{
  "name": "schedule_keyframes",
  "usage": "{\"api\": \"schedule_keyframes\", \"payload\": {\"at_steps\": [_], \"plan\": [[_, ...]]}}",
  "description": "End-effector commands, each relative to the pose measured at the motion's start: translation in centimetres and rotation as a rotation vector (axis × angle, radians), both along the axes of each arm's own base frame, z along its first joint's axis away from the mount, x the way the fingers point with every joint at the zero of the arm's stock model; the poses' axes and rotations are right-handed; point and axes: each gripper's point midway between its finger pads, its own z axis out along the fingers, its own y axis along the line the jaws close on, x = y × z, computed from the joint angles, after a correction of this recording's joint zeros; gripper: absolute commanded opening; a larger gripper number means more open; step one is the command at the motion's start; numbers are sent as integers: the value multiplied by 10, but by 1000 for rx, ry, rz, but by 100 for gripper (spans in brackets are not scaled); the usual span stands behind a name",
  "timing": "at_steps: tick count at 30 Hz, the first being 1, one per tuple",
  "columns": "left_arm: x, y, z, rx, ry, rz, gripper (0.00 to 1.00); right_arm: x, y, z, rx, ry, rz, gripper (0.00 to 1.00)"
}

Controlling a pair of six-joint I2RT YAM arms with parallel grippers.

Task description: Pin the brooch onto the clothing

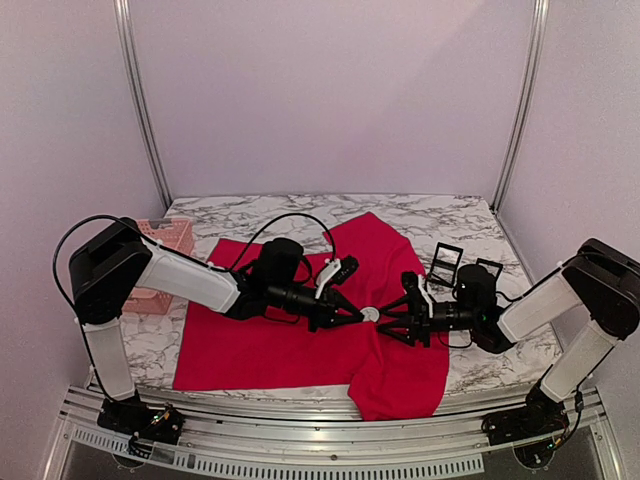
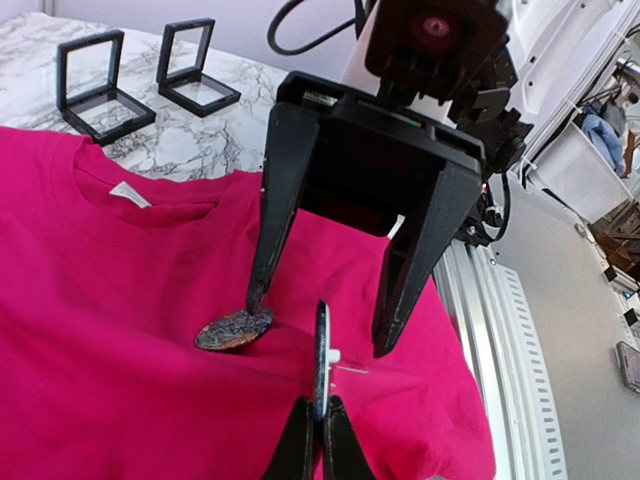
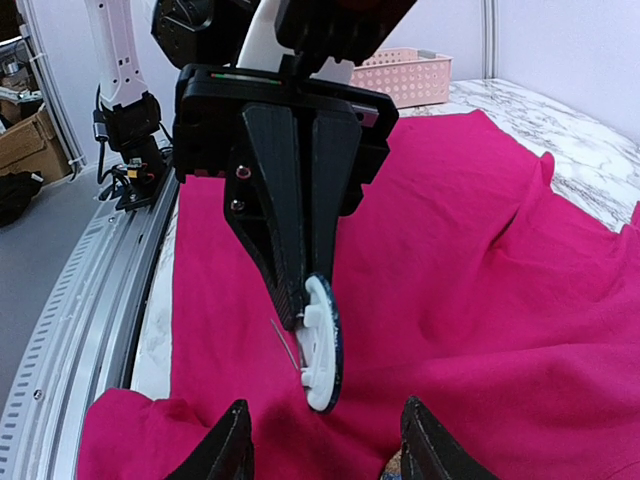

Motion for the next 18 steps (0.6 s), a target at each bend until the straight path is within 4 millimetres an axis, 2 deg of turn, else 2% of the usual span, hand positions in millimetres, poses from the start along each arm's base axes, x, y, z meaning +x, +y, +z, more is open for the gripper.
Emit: {"api": "schedule_keyframes", "payload": {"at_steps": [1, 10, 14, 18], "plan": [[-5, -9, 10, -11, -22, -2, 0, 1, 9, 5, 11, -35, 31, 50], [-6, -10, 10, -4, -83, 1, 0, 3, 19, 5, 48, -14, 48, 48], [-8, -10, 10, -3, -94, -7, 0, 4, 22, 6, 49, -10, 55, 40], [-10, -12, 13, -12, -109, -13, 0, 5, 21, 5, 46, -9, 50, 24]]}}
